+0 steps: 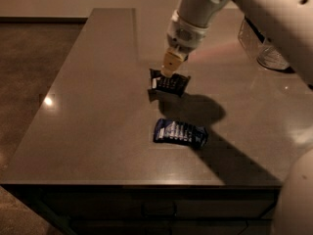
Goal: Move rxbar chocolate near rxbar blueberry
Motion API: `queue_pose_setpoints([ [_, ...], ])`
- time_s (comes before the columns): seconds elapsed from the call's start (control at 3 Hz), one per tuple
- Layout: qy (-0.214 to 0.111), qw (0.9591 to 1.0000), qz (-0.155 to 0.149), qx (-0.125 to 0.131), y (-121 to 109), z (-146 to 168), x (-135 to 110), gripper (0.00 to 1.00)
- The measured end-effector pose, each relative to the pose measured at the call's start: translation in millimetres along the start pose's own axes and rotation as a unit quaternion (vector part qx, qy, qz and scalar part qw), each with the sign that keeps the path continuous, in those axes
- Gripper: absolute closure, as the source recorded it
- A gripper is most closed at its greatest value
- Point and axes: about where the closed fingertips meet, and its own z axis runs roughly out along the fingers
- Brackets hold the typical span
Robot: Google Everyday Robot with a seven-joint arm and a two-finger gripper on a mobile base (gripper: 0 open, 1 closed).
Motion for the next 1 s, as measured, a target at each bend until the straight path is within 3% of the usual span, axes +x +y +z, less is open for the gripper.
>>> queue_pose_setpoints([
  [0.33, 0.002, 0.9996, 0.023, -0.014, 19, -15, 35, 0.84],
  [1.0, 0.004, 0.9983, 0.027, -0.051, 50, -30, 71, 0.38],
])
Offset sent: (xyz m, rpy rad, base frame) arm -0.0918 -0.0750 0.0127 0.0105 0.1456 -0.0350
